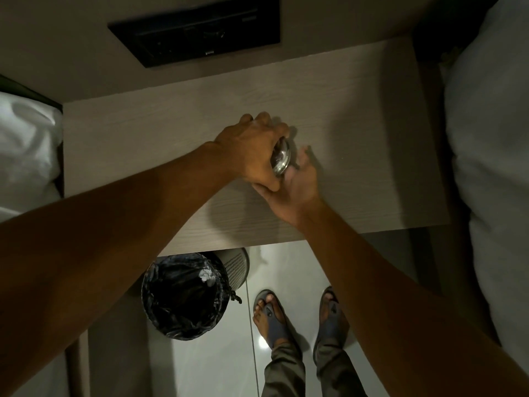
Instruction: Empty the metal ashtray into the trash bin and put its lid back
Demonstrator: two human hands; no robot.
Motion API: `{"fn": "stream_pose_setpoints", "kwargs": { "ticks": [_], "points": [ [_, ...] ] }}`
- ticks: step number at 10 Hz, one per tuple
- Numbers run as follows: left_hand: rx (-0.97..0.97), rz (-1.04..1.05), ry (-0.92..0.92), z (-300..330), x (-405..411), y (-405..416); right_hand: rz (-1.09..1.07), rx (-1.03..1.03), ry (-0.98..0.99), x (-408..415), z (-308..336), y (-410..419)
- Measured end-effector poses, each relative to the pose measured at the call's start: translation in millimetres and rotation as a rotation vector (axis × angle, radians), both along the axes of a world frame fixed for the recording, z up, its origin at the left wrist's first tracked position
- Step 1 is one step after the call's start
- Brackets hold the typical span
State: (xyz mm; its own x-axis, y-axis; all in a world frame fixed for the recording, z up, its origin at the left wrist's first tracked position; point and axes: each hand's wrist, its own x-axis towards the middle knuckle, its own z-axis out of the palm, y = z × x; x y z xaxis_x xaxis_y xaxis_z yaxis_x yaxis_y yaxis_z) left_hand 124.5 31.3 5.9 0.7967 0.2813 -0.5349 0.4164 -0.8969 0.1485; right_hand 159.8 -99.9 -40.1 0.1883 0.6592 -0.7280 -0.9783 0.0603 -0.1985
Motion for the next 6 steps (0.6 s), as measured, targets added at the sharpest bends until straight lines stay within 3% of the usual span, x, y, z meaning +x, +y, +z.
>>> {"fn": "stream_pose_setpoints", "kwargs": {
  "ticks": [1, 4, 6],
  "points": [
    [0.065, 0.012, 0.052, -10.7, -2.6, 5.5, 0.06, -0.296, -0.247, 9.4, -2.7, -28.0],
    [0.086, 0.053, 0.027, -20.1, -1.6, -3.6, 0.078, -0.392, -0.379, 19.3, -5.9, -43.6],
    [0.078, 0.228, 0.026, 24.7, -31.5, 7.2, 0.142, -0.552, -0.636, 17.7, 34.8, -16.7]
  ]
}}
